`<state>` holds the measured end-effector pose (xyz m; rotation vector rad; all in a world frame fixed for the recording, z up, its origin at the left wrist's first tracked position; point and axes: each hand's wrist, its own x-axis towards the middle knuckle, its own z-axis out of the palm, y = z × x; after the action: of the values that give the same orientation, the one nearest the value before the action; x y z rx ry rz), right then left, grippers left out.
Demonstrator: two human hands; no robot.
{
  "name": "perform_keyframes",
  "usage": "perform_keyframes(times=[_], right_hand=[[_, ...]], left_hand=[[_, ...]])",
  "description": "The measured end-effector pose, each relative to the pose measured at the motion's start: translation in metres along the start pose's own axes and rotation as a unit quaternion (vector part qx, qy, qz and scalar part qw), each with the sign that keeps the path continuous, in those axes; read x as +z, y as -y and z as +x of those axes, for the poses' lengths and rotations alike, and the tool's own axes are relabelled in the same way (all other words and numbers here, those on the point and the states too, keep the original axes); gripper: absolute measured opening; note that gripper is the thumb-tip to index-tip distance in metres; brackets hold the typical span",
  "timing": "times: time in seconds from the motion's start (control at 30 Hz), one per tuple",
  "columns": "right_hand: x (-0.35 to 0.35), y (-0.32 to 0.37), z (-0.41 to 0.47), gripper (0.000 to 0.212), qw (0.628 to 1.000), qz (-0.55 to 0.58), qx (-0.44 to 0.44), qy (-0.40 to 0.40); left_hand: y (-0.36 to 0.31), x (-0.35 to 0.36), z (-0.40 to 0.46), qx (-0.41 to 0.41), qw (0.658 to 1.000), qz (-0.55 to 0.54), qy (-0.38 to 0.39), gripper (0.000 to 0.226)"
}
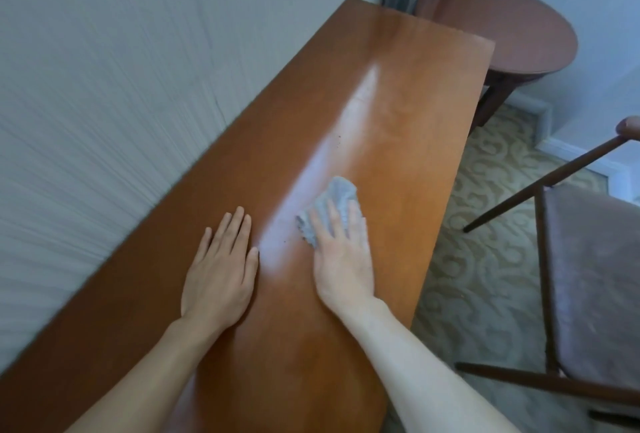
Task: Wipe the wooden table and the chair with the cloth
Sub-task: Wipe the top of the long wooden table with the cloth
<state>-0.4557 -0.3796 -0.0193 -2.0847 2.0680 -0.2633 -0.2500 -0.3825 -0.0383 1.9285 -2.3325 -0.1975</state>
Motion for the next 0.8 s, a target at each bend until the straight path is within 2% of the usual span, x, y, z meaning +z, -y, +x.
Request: perform_keyframes(times=[0.13,0.27,0.33,0.47,0.53,0.67,0.8], right_hand=[[0.018,0.048,-0.022,0.060,0.991,0.027,-0.126,0.019],[0.018,0.037,-0.029,0.061,0.989,0.027,-0.146,0.022],[0.011,0.012,-0.033,0.062,0.993,0.020,-0.117,0.011],[-0.011,-0.058,-0.043,0.057,0.997,0.031,0.055,-0.035],[-0.016,-0.075,-0.043,0.054,0.992,0.044,0.111,-0.042],[-0.010,-0.054,-0.039,0.060,0.989,0.043,0.138,-0.039],[0.003,0.001,-0.036,0.063,0.997,0.048,0.063,-0.024]], left_hand=[[0.000,-0.003,0.000,0.007,1.000,0.005,0.015,0.067],[0.002,-0.003,-0.001,0.004,1.000,-0.014,0.017,0.068],[0.001,-0.004,0.001,-0.002,0.999,-0.028,0.015,0.066],[0.000,-0.005,0.000,-0.002,0.999,-0.035,0.019,0.068],[0.001,-0.007,0.001,-0.007,0.998,-0.053,0.024,0.070],[0.014,-0.018,-0.001,0.001,0.992,-0.121,0.038,0.070],[0.049,-0.027,-0.023,-0.041,0.988,-0.143,0.032,0.058]])
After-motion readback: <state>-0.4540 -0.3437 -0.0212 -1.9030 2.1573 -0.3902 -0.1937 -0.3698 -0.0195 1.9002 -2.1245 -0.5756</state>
